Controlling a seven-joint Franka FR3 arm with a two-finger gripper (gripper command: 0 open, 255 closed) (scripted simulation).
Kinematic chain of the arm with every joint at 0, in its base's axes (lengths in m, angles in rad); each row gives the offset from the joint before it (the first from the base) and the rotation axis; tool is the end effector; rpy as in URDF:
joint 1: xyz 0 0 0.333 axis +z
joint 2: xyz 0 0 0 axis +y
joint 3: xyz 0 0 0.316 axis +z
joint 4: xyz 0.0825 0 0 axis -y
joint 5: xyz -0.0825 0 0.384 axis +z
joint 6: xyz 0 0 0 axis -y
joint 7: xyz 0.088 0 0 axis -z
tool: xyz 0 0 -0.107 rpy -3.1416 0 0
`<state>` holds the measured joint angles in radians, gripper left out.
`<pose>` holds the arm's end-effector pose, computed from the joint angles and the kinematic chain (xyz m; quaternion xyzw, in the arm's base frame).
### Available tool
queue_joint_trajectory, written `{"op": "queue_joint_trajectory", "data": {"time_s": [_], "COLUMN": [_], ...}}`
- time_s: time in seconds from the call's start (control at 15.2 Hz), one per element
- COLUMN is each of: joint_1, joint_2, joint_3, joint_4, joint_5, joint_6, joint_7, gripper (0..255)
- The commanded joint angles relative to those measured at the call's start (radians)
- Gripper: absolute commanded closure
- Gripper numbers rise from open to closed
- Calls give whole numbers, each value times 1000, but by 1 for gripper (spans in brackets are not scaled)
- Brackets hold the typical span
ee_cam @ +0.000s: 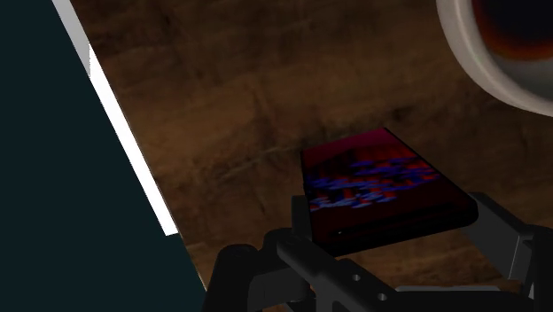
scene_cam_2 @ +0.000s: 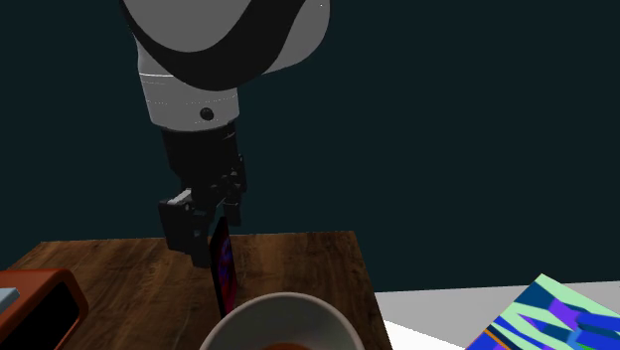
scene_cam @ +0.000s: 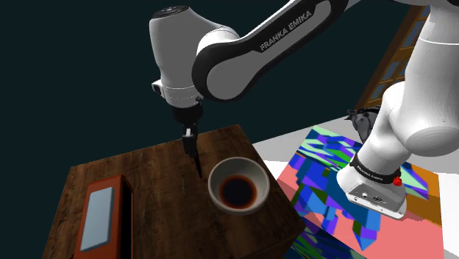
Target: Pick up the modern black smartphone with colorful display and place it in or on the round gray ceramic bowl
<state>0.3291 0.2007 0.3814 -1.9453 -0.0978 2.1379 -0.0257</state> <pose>0.4609 0.3802 0.3870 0.9247 0.3808 0.0051 0.0026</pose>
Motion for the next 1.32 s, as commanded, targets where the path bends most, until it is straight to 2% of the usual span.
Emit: {"op": "queue_joint_trajectory", "data": {"time_s": [0.0, 0.4, 1.25], "joint_1": [0, 0, -6], "joint_2": [0, 0, -61], "joint_3": [0, 0, 6], "joint_4": [0, -1, 104], "joint_5": [0, 0, 31], "joint_6": [0, 0, -160], "joint_7": [0, 0, -22], "gripper": [255, 255, 255]}}
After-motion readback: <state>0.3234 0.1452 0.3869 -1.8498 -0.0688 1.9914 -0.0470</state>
